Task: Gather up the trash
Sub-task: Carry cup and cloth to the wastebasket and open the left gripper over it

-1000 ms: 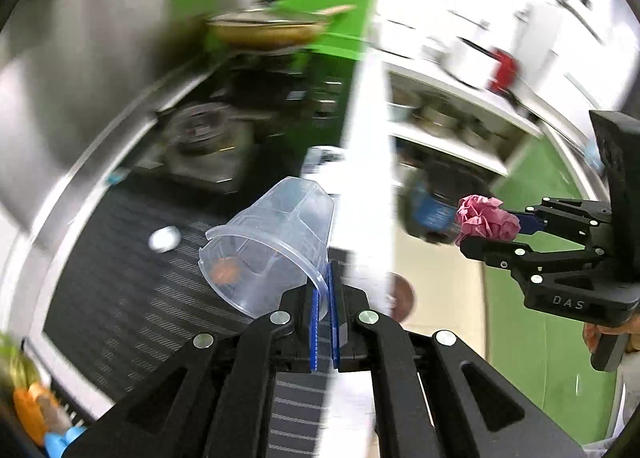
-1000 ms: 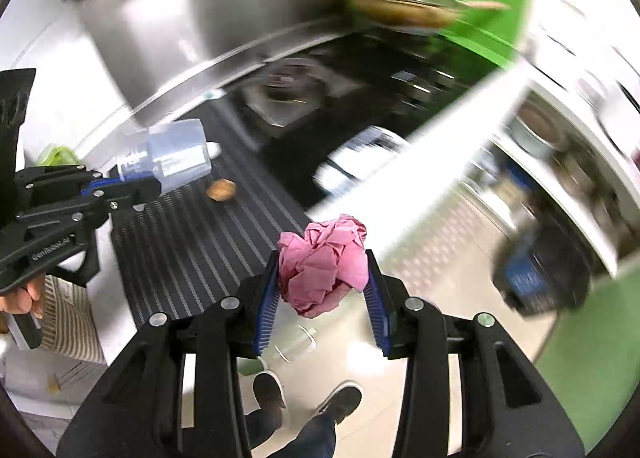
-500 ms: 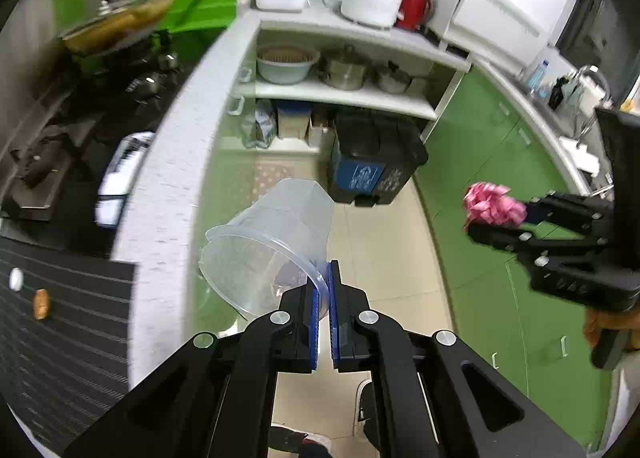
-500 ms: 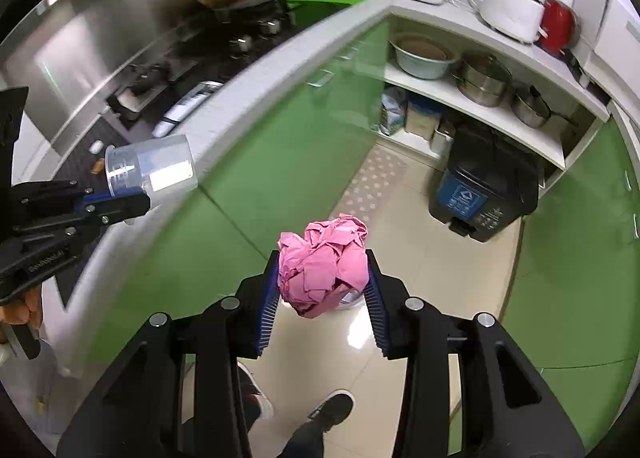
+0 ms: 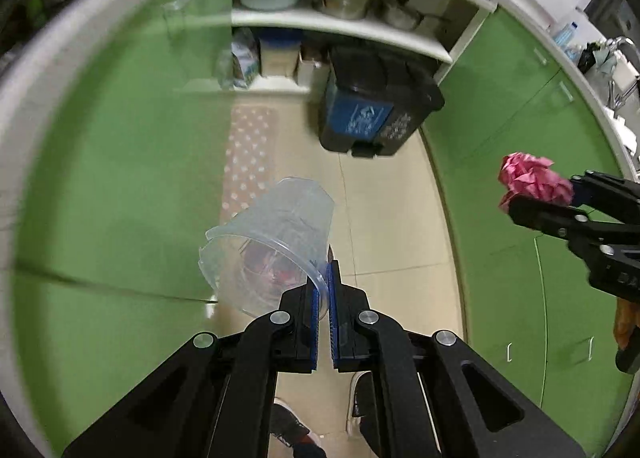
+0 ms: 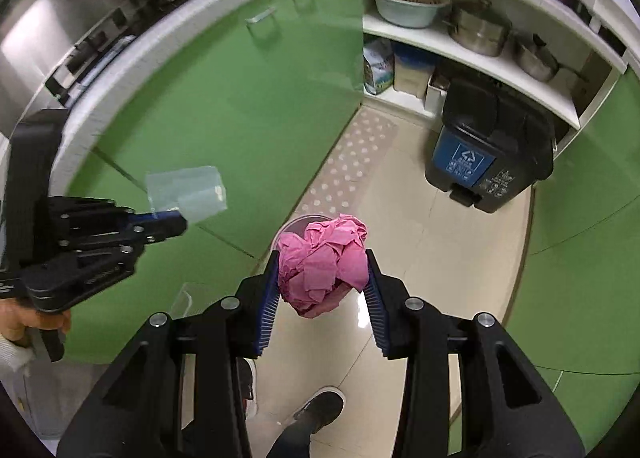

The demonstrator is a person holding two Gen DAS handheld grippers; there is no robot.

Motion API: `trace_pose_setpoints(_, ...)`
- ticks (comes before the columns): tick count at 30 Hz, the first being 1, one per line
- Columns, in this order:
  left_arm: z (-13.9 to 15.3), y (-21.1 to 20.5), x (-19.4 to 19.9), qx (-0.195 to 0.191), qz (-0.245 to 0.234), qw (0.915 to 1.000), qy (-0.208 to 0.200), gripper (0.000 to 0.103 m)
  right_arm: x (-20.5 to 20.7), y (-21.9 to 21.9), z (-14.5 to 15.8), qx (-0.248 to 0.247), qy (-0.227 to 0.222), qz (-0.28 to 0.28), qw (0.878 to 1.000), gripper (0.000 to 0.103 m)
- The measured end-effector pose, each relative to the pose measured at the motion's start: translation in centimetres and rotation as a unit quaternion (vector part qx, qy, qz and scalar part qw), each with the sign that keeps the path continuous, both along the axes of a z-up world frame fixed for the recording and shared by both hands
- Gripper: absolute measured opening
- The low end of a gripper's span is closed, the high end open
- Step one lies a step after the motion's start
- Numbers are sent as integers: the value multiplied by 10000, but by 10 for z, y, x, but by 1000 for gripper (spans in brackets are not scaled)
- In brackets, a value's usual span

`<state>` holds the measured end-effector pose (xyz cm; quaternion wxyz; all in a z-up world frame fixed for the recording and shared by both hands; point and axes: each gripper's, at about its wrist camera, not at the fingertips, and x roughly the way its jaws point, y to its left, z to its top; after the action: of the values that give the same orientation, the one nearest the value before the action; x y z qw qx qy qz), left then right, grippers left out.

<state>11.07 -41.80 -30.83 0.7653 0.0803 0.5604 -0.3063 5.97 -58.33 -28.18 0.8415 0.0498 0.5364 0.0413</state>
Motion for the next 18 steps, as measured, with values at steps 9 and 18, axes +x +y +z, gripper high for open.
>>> trace_pose_setpoints(9, -72, -23, 30, 22, -225, 9995, 211, 8, 19, -10, -69, 99, 147, -200, 9996, 40)
trace_pose_setpoints(18, -85, -19, 35, 144, -63, 9998, 74, 95, 29, -14, -91, 161, 193, -217, 9994, 40)
